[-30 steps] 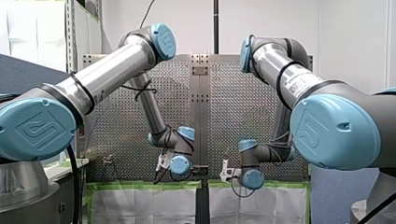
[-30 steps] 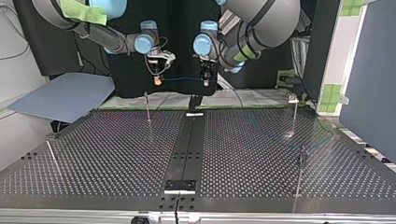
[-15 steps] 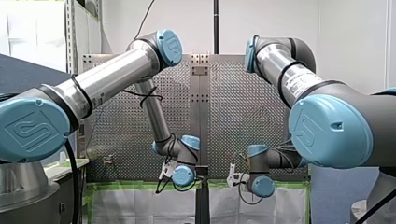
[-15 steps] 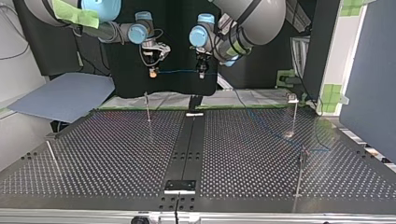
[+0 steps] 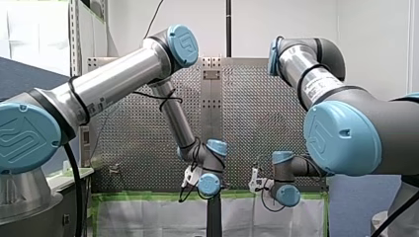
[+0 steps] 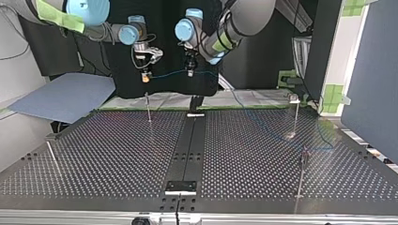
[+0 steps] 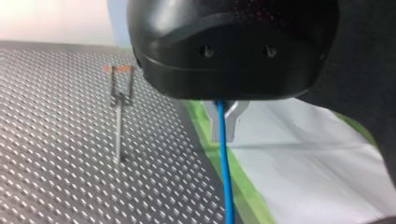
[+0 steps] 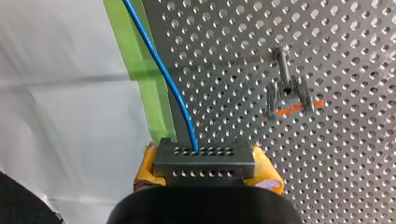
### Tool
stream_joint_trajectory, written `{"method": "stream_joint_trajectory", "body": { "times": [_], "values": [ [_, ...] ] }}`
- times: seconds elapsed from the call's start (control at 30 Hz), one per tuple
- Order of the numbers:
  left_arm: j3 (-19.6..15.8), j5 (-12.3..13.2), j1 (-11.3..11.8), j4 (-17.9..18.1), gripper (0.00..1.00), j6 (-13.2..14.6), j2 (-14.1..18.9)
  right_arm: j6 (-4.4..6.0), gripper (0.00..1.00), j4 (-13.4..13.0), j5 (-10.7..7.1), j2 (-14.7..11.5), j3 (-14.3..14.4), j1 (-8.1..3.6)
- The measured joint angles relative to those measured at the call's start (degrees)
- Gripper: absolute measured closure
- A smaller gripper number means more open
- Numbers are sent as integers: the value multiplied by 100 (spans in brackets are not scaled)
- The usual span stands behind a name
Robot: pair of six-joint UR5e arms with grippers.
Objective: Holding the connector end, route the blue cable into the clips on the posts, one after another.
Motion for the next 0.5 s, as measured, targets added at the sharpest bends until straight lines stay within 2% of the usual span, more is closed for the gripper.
{"method": "stream_joint_trajectory", "body": {
  "times": [0.2, 0.33, 0.5],
  "values": [
    [295, -103, -170, 2, 100, -25, -2, 6, 100, -117, -301, -2, 98, -299],
    [489, -164, -296, 41, 100, -149, -19, 7, 100, -116, -502, -2, 102, -511],
    [644, -281, -472, 17, 100, -318, -157, 14, 100, -93, -593, -5, 100, -771]
  ]
}}
